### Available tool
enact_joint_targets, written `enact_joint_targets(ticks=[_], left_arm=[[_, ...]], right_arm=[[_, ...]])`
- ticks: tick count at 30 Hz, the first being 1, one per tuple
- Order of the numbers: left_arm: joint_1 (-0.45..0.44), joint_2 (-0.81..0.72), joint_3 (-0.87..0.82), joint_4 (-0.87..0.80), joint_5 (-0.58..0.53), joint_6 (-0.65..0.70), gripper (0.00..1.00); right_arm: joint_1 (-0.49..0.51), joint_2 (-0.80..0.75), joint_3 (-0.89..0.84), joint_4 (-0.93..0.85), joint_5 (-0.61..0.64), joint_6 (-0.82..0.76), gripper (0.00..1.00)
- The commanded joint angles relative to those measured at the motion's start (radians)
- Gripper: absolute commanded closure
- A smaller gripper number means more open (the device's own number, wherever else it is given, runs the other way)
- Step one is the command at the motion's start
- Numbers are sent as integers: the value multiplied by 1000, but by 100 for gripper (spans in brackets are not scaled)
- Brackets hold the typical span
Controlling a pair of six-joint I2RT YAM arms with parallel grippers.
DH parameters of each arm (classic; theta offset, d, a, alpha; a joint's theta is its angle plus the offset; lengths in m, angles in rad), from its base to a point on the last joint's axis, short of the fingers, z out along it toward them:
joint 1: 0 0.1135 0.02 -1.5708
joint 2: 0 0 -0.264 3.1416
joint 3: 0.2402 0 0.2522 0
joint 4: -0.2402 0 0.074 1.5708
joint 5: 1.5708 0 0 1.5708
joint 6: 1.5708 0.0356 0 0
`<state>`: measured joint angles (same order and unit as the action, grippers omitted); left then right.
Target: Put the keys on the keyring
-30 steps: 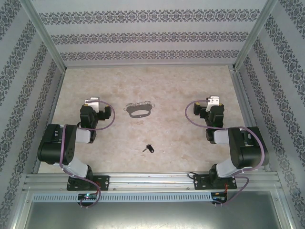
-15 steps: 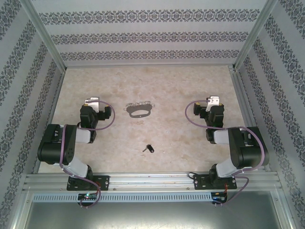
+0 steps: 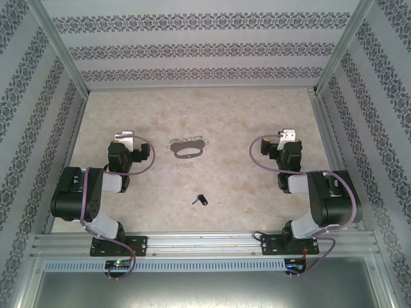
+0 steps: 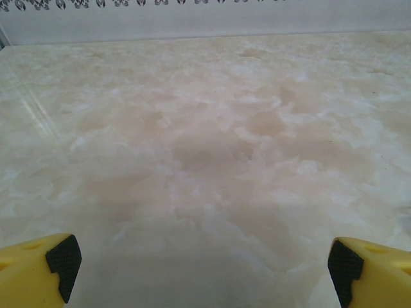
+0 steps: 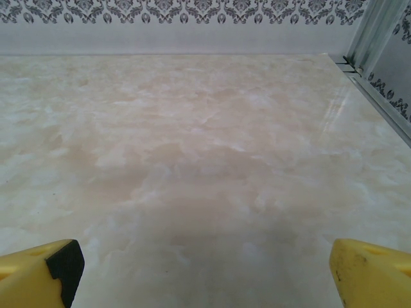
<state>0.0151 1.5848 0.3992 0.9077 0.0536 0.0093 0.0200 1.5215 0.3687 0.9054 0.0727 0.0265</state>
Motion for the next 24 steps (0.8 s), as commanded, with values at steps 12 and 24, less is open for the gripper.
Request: enact_joint_targets(ticks=[12,24], left_arm=[[11,-25,-78,131,-23,-35,0],[10,-264,6,-205,-36,-36,0]], right_arm=[[-20,-38,3,11,-92,11,2],[-18,-172,58,-203,17,45,2]])
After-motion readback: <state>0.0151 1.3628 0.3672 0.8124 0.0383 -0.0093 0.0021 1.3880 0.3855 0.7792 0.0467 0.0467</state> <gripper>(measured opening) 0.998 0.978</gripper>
